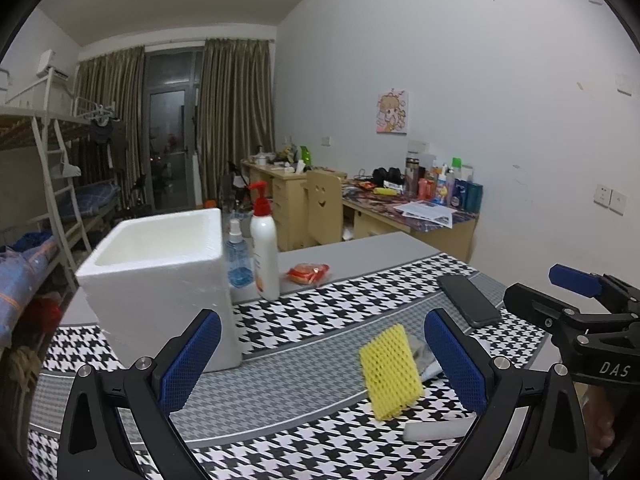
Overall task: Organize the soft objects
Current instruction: 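Close the left tool on the yellow mesh sponge while the right tool approaches the blue face mask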
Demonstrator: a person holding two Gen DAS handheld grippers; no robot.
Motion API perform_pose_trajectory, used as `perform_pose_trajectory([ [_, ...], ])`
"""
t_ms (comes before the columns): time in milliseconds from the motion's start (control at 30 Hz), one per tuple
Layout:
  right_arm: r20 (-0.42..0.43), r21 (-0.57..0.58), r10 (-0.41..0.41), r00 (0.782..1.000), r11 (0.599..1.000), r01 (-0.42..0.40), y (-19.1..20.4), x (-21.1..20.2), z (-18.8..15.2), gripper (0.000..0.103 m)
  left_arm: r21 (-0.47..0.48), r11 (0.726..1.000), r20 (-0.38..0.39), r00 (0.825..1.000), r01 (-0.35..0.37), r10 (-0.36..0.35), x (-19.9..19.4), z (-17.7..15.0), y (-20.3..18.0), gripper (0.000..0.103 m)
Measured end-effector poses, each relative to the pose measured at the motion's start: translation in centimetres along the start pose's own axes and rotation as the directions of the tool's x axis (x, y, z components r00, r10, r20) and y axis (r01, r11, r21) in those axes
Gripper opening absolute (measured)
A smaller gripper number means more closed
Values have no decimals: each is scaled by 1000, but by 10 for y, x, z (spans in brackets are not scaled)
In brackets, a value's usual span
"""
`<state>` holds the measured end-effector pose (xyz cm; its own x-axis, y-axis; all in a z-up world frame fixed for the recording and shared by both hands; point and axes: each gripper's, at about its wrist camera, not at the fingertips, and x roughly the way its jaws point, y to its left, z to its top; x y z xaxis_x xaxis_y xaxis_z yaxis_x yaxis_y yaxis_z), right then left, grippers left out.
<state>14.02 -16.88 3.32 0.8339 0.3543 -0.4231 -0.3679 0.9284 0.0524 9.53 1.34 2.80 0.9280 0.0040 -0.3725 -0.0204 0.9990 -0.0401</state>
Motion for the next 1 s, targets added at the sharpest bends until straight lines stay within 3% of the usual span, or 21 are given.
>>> perform_pose_trajectory([
  [333,-27,37,-42,999,998,43,-22,2,-18,97,15,999,-18,999,33,-32,17,-15,-16,102],
  [567,-30,36,-98,995,994,99,-32,2,-30,97,14,997,-73,995,69,-68,33,-24,-24,102],
  [1000,-83,71,-113,990,990,119,-47,15,-49,97,29,997,-147,987,76,-71,55,-41,-37,102],
])
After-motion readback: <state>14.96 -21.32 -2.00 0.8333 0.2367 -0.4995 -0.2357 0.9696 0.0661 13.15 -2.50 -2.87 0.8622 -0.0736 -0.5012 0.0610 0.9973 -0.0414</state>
